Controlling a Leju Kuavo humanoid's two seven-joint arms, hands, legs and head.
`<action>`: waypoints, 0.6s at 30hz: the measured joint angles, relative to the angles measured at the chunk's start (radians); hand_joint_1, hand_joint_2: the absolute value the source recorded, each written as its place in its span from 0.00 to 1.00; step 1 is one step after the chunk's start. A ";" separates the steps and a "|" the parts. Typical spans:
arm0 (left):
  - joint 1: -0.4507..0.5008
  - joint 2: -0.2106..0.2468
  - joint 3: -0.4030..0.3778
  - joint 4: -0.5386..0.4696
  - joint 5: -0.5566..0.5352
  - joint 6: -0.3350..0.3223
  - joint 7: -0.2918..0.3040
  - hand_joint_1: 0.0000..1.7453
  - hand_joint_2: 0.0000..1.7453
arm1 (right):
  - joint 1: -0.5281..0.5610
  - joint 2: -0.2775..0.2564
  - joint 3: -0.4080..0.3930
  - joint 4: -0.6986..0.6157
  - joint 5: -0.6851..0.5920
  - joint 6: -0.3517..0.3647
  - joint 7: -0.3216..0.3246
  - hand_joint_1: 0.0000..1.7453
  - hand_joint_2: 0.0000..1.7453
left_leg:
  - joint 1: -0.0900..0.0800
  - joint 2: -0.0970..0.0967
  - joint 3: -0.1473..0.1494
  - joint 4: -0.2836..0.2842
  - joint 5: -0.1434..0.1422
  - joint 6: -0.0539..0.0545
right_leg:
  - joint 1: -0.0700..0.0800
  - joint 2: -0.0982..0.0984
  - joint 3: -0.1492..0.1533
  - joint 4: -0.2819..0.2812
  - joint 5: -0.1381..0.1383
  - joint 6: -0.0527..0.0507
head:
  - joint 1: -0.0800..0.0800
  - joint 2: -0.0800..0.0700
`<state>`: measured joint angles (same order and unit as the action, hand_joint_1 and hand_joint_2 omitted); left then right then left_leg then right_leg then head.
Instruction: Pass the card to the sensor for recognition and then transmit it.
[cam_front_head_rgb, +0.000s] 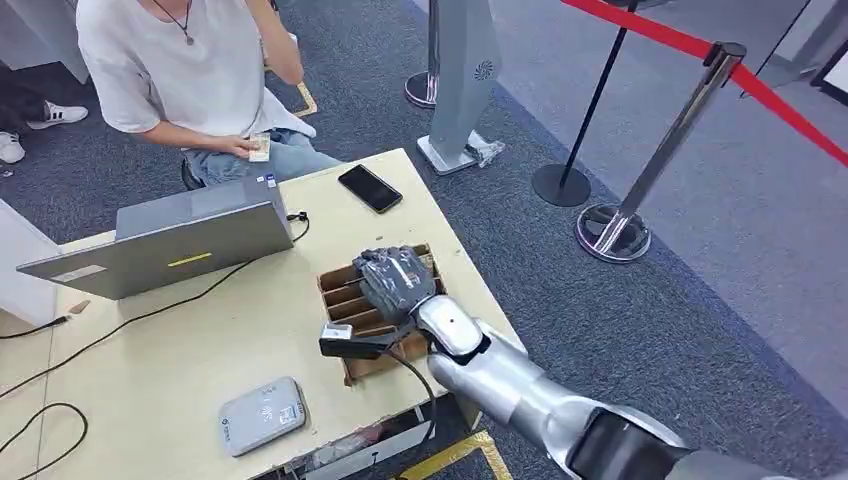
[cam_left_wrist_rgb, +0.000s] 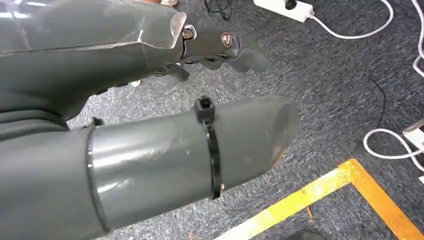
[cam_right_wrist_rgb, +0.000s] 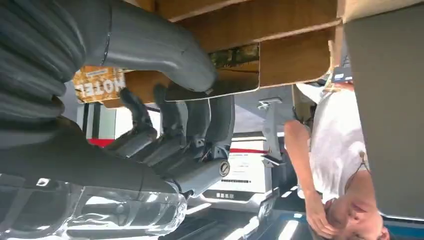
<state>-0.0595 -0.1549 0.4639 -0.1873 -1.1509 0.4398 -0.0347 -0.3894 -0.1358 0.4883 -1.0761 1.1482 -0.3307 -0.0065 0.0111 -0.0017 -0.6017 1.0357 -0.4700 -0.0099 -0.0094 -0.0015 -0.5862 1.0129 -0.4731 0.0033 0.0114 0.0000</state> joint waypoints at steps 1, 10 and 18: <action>0.000 0.000 0.000 0.000 0.001 0.000 0.000 0.00 0.00 | -0.004 0.003 0.000 0.005 0.000 0.000 -0.002 1.00 1.00 | 0.000 0.000 0.000 0.000 0.000 0.000 | 0.000 0.000 0.000 0.000 0.000 0.000 | 0.000 0.000; 0.002 0.000 0.001 0.000 0.010 0.006 -0.002 0.00 0.00 | -0.029 0.021 0.004 0.034 -0.003 -0.026 -0.021 1.00 1.00 | 0.000 0.000 0.000 0.000 0.000 0.000 | 0.000 0.000 0.000 0.000 0.000 0.000 | 0.000 0.000; 0.003 0.000 0.001 0.000 0.011 0.012 -0.004 0.00 0.00 | -0.040 0.023 0.005 -0.037 -0.006 -0.056 -0.029 1.00 1.00 | 0.000 0.000 0.000 0.000 0.000 0.000 | 0.000 0.000 0.000 0.000 0.000 0.000 | 0.000 0.000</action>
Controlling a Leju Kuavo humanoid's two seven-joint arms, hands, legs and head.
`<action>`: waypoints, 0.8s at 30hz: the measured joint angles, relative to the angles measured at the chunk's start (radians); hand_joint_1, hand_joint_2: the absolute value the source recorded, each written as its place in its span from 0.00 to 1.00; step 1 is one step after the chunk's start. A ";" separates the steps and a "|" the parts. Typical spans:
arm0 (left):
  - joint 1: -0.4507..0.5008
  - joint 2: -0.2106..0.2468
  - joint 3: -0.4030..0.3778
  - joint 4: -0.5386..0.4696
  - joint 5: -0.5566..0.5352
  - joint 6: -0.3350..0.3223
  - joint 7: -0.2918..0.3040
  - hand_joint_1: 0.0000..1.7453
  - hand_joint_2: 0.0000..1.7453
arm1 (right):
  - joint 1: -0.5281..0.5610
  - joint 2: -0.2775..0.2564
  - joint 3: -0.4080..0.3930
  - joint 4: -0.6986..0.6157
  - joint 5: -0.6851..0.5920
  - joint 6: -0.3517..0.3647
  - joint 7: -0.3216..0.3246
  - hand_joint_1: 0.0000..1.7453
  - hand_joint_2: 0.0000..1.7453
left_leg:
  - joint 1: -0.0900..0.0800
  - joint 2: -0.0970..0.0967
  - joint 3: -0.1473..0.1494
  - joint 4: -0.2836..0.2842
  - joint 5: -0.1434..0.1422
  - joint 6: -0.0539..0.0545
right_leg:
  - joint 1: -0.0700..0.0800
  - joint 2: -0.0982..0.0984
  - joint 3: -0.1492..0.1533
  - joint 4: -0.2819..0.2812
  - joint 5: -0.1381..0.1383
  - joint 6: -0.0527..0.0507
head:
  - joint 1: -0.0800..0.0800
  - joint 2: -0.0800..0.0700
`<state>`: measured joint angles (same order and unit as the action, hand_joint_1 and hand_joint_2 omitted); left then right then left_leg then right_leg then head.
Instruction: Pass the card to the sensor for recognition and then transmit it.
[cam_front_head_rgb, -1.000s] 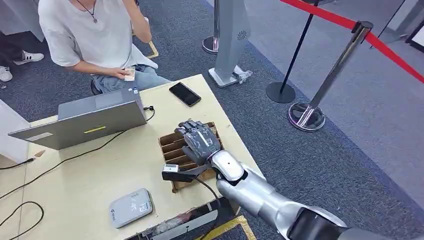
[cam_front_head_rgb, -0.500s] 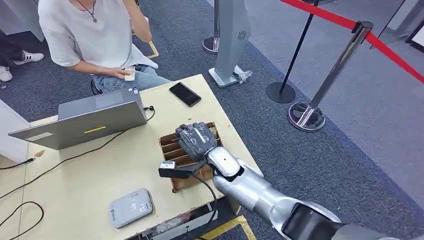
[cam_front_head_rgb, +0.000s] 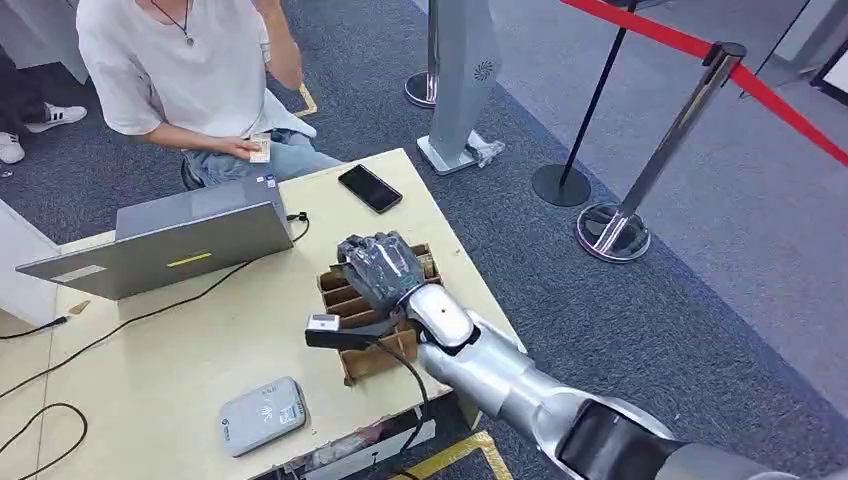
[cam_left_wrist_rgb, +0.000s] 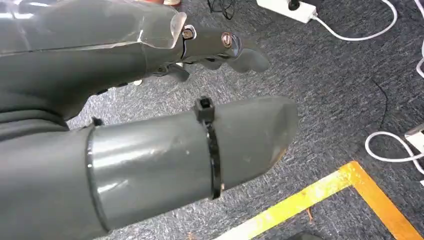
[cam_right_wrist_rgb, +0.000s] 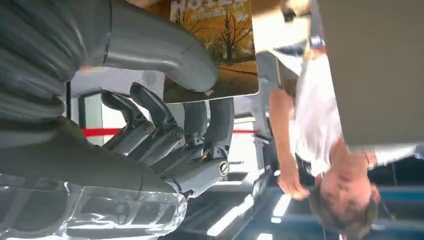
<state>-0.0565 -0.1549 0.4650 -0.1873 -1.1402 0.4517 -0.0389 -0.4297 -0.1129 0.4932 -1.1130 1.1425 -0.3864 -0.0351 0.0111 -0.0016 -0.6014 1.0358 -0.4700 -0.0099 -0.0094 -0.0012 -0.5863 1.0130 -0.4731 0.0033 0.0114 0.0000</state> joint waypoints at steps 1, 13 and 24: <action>0.000 0.000 0.000 0.000 0.000 0.000 -0.002 0.00 0.00 | 0.000 0.000 0.000 -0.019 0.000 -0.002 0.000 1.00 1.00 | 0.000 0.000 0.000 0.000 0.000 0.000 | 0.000 0.000 0.000 0.000 0.000 0.000 | 0.000 0.000; 0.000 0.000 0.000 0.000 -0.004 0.004 -0.008 0.00 0.00 | -0.017 -0.011 -0.003 -0.220 -0.045 -0.052 -0.038 1.00 1.00 | 0.000 0.000 0.000 0.000 0.000 0.000 | 0.000 0.000 0.000 0.000 0.000 0.000 | 0.000 0.000; -0.014 -0.007 -0.003 0.000 -0.032 0.002 0.003 0.00 0.00 | -0.151 0.092 0.017 -0.081 -0.070 -0.172 -0.100 1.00 1.00 | 0.000 0.000 0.000 0.000 0.001 -0.001 | 0.000 0.000 0.000 0.001 0.000 0.000 | 0.000 0.000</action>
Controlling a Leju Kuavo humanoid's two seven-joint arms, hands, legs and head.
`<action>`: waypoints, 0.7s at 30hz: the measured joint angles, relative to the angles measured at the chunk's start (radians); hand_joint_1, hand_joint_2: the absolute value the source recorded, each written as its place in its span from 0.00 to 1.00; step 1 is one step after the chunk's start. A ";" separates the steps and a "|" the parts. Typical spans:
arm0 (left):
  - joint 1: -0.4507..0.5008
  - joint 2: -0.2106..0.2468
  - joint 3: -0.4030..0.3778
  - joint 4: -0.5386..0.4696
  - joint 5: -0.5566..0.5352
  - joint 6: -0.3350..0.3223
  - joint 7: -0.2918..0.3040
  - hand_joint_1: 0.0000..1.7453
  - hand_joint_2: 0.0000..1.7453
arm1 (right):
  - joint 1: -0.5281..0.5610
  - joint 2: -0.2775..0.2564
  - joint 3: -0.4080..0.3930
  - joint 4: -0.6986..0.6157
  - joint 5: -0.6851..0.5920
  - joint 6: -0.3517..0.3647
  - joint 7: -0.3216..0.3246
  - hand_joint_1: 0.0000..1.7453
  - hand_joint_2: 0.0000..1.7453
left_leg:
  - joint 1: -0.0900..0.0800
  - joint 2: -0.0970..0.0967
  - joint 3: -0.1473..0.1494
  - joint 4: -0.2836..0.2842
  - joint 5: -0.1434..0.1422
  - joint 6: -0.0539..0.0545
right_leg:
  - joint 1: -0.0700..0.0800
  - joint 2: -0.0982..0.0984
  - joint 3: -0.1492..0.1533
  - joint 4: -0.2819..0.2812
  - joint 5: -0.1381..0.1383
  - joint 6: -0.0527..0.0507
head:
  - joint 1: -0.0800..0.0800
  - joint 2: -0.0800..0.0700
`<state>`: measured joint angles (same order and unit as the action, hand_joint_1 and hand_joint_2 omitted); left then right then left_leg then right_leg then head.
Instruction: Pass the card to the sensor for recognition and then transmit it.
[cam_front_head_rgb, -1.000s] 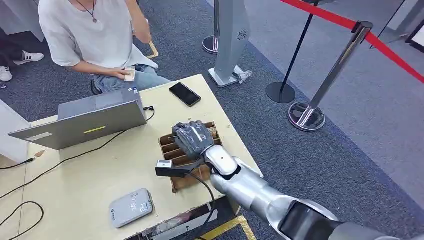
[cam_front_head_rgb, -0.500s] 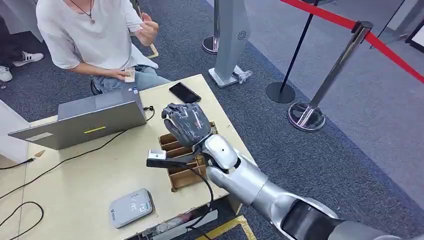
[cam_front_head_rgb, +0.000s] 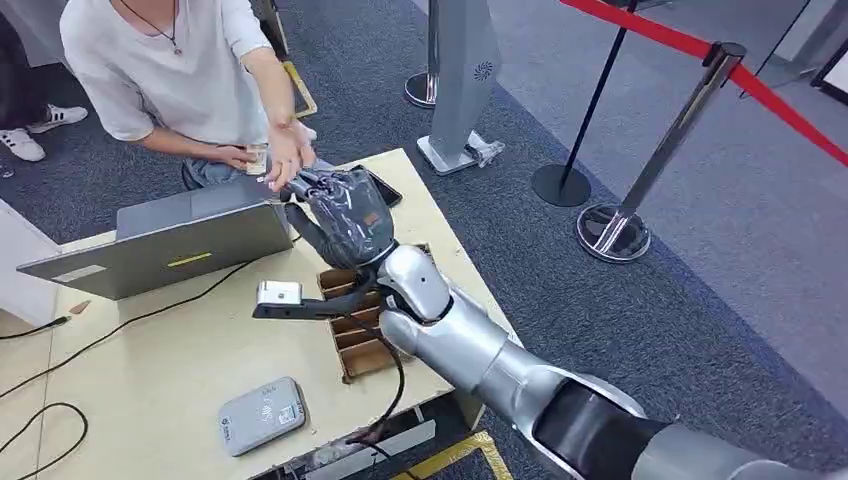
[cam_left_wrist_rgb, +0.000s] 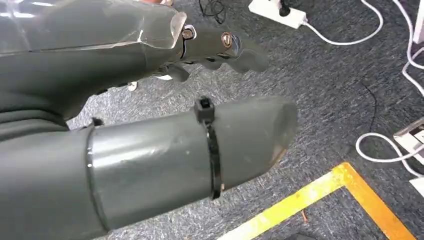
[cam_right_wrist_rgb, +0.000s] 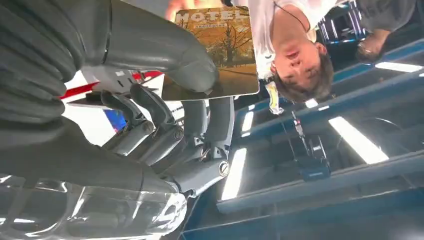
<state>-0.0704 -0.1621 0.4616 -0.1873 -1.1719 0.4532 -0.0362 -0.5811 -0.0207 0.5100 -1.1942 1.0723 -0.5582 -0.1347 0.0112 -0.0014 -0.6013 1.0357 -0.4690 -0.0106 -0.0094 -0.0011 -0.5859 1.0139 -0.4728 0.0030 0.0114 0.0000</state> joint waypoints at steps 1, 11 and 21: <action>-0.001 -0.001 -0.001 0.000 -0.003 0.000 0.000 0.00 0.00 | -0.019 0.015 0.002 0.032 0.011 -0.016 0.003 1.00 1.00 | 0.000 0.000 0.000 0.000 0.000 0.000 | 0.000 0.000 0.000 0.000 0.000 0.000 | 0.000 0.000; -0.008 0.002 -0.016 0.000 -0.011 -0.034 -0.002 0.00 0.00 | -0.199 0.145 0.004 0.362 0.026 -0.105 -0.003 1.00 1.00 | 0.000 0.000 0.000 0.000 0.000 0.000 | 0.000 0.000 0.000 0.000 0.000 0.000 | 0.000 0.000; -0.006 0.008 -0.016 0.000 0.004 -0.020 -0.011 0.00 0.00 | -0.262 0.206 0.004 0.533 0.060 -0.108 0.031 0.00 0.00 | 0.000 0.000 0.000 0.000 0.000 0.000 | 0.000 0.000 0.000 0.000 0.000 0.000 | 0.000 0.000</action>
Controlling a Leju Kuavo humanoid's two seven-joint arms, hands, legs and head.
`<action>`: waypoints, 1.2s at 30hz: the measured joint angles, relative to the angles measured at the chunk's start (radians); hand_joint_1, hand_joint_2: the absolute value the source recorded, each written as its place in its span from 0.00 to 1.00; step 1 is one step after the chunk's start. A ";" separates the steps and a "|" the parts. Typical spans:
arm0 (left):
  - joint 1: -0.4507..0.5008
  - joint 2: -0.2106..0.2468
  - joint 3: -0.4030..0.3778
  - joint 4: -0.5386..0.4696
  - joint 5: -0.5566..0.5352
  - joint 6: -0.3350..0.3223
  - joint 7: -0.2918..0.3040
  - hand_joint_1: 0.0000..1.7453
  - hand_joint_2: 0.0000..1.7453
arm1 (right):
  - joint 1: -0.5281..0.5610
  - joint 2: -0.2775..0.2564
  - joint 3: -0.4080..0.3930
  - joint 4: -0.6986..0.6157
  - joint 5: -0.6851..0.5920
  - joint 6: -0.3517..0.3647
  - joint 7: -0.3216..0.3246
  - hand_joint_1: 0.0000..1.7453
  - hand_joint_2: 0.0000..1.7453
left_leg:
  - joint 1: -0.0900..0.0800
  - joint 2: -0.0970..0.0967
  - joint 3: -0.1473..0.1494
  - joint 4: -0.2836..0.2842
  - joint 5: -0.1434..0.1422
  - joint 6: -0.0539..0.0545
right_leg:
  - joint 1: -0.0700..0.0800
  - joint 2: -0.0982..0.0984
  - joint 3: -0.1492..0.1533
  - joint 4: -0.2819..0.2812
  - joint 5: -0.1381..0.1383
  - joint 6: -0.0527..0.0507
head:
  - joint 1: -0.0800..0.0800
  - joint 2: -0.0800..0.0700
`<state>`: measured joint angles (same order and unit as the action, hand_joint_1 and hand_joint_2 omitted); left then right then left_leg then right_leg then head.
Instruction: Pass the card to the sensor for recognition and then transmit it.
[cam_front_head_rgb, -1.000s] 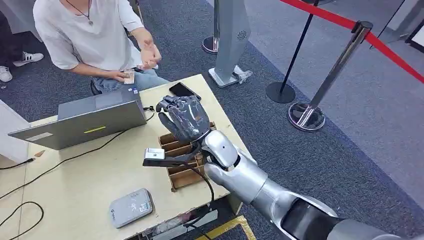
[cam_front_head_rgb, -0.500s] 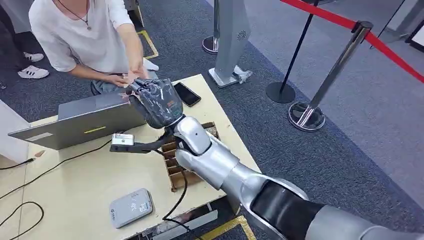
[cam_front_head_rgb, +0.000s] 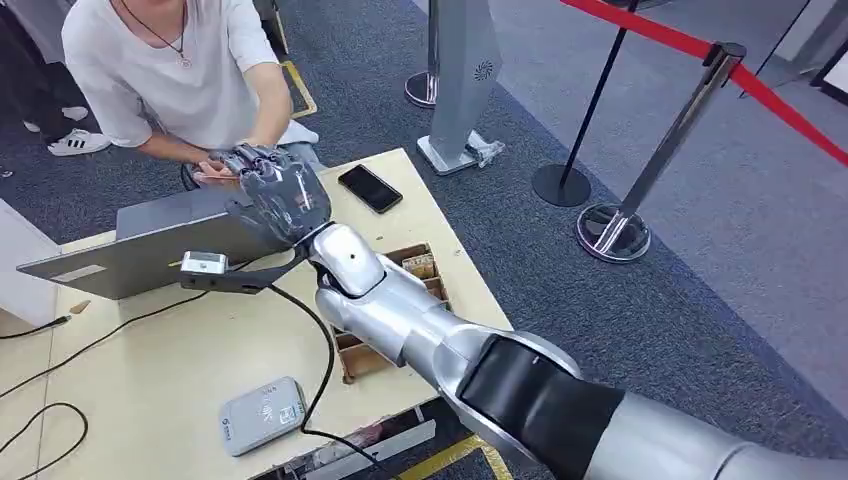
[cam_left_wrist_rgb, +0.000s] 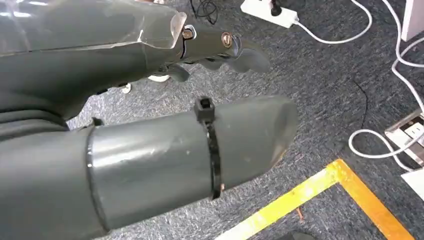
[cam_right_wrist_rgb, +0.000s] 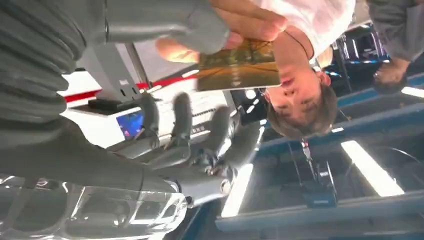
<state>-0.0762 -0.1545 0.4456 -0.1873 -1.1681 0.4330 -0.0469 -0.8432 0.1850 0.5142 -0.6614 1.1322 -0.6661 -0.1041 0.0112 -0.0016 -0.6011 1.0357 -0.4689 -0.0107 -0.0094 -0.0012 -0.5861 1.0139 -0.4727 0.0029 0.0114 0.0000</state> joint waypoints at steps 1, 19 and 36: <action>0.001 0.000 0.000 0.000 0.002 0.002 -0.001 0.00 0.00 | -0.002 0.002 0.000 0.008 0.001 0.000 0.003 0.00 0.00 | 0.000 0.000 0.000 0.000 0.000 0.000 | 0.000 0.000 0.000 0.000 0.000 0.000 | 0.000 0.000; 0.017 0.001 0.002 0.000 0.031 0.018 -0.013 0.00 0.00 | 0.213 0.001 -0.035 -0.344 -0.759 0.508 -0.287 0.00 0.00 | 0.000 0.000 0.000 0.000 -0.001 0.000 | 0.000 0.000 -0.001 -0.001 0.000 0.000 | 0.000 0.000; 0.027 0.009 0.011 0.000 0.040 0.016 -0.022 0.00 0.00 | 0.609 -0.098 -0.018 -0.862 -1.243 0.886 -0.374 0.00 0.00 | 0.000 0.000 0.000 0.000 -0.001 0.001 | 0.000 0.000 0.000 -0.001 -0.001 0.001 | 0.000 0.000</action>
<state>-0.0493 -0.1457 0.4566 -0.1873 -1.1284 0.4490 -0.0694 -0.2341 0.0870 0.4963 -1.5237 -0.1110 0.2197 -0.4780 0.0112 -0.0019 -0.6016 1.0356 -0.4701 -0.0101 -0.0094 -0.0014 -0.5865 1.0128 -0.4735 0.0034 0.0114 0.0000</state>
